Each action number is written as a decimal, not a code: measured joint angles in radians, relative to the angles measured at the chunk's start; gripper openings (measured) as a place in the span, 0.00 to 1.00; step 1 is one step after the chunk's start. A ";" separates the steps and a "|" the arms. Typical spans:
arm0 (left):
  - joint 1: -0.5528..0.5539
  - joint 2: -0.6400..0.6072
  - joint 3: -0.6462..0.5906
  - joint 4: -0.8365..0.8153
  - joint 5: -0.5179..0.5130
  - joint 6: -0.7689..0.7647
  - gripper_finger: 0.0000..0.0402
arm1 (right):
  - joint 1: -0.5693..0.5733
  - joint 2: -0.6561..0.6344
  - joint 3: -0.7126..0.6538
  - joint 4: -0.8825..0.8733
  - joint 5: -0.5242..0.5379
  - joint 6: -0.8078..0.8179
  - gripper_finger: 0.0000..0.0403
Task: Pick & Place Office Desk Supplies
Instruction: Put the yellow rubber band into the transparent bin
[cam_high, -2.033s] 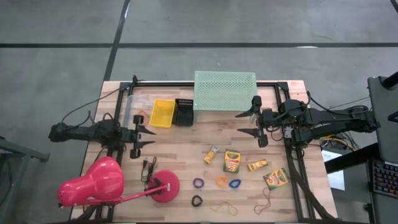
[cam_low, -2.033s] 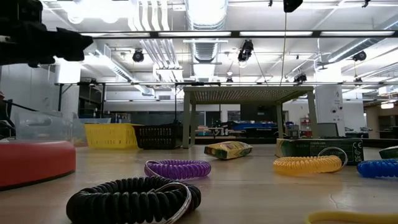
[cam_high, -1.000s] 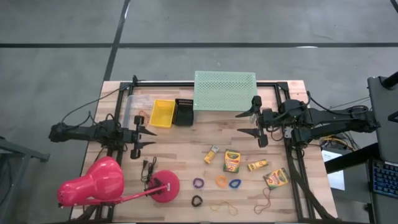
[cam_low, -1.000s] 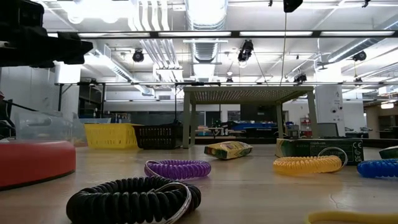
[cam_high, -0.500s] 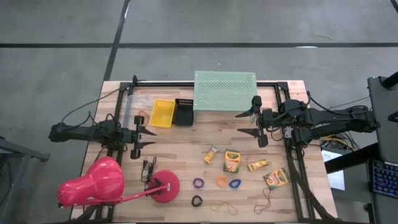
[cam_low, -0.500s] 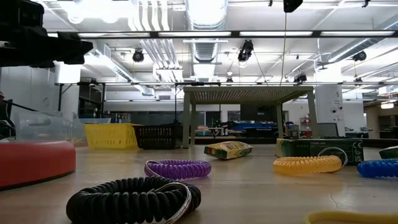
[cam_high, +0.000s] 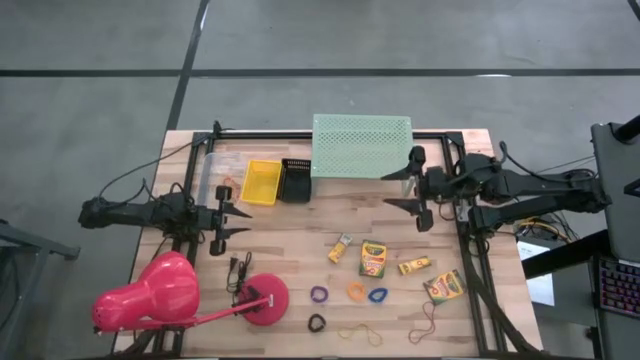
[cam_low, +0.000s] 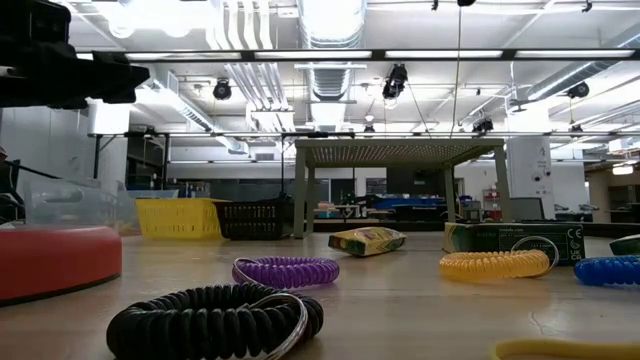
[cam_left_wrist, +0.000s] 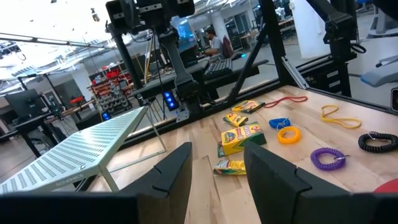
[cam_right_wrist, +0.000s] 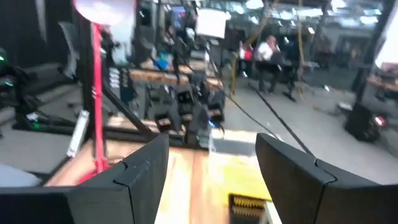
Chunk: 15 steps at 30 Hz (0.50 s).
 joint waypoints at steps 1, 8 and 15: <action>0.000 0.000 0.000 0.000 0.000 0.000 0.37 | 0.000 0.007 0.015 -0.041 0.017 -0.001 0.59; 0.000 0.001 0.000 0.000 0.000 0.000 0.37 | 0.003 0.136 0.143 -0.247 0.093 0.067 0.59; 0.000 0.001 0.000 0.000 0.000 0.000 0.37 | 0.046 0.325 0.308 -0.510 0.097 0.138 0.59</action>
